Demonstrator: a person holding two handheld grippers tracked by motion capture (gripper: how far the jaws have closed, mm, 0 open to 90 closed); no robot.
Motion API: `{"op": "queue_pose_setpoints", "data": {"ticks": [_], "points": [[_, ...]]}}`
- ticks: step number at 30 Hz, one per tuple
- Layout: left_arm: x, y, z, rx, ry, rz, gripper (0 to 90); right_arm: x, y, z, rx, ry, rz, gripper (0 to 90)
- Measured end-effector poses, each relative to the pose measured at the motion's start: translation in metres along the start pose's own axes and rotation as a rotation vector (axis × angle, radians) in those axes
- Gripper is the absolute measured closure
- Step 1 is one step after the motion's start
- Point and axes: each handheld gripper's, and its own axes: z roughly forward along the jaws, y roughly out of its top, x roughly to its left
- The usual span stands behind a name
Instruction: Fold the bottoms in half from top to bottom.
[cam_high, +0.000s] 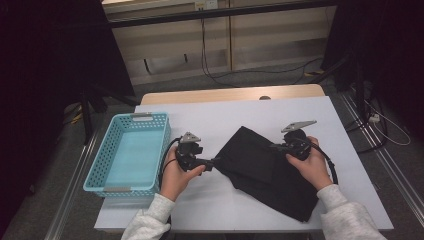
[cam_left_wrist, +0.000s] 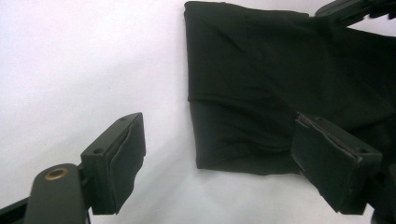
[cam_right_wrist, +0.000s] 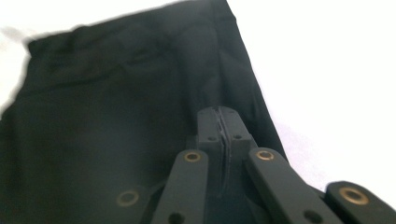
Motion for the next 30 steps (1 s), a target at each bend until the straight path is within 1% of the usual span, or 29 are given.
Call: {"op": "queue_pose_setpoints", "data": {"ticks": [2, 8, 16, 19, 20, 22, 23, 24, 25, 26, 28, 30], "points": [[0.0, 0.0, 0.0, -0.001, 0.001, -0.001, 18.3, 0.0, 0.001, -0.004, -0.007, 0.01, 0.009, 89.1], [0.0, 0.0, -0.001, -0.004, 0.001, 0.001, 18.3, -0.001, 0.002, -0.01, -0.017, 0.013, 0.007, 89.3], [0.0, 0.0, -0.002, -0.002, 0.003, 0.001, 18.2, -0.004, -0.001, -0.011, 0.019, 0.011, 0.013, 89.3], [-0.001, 0.0, -0.001, 0.0, 0.002, 0.004, 18.2, -0.004, -0.004, -0.011, 0.027, 0.004, 0.005, 88.2], [-0.001, 0.0, 0.0, 0.0, 0.001, 0.005, 18.2, -0.003, -0.005, -0.01, 0.029, -0.001, 0.006, 85.6], [-0.001, 0.0, 0.0, 0.001, 0.0, 0.003, 18.1, -0.004, -0.006, -0.008, 0.019, -0.048, 0.0, 77.8], [-0.001, 0.0, 0.0, 0.0, 0.0, 0.004, 18.1, -0.005, -0.006, -0.007, 0.016, -0.064, 0.005, 76.2], [-0.001, 0.0, -0.001, 0.0, -0.001, 0.003, 18.1, -0.006, -0.006, -0.006, 0.013, -0.069, 0.009, 75.3], [-0.001, 0.0, 0.0, -0.001, -0.001, 0.001, 18.1, -0.006, -0.006, -0.005, 0.013, -0.069, 0.008, 71.9], [-0.001, 0.0, 0.0, -0.001, -0.001, 0.001, 18.1, -0.007, -0.006, -0.003, 0.007, -0.072, 0.005, 67.5], [0.0, 0.0, 0.0, 0.004, -0.004, -0.001, 18.0, -0.007, -0.005, 0.0, 0.004, -0.092, -0.007, 58.5], [0.0, 0.0, 0.0, 0.006, -0.002, 0.0, 18.0, -0.007, -0.005, 0.004, 0.0, -0.073, -0.006, 55.5]]}}
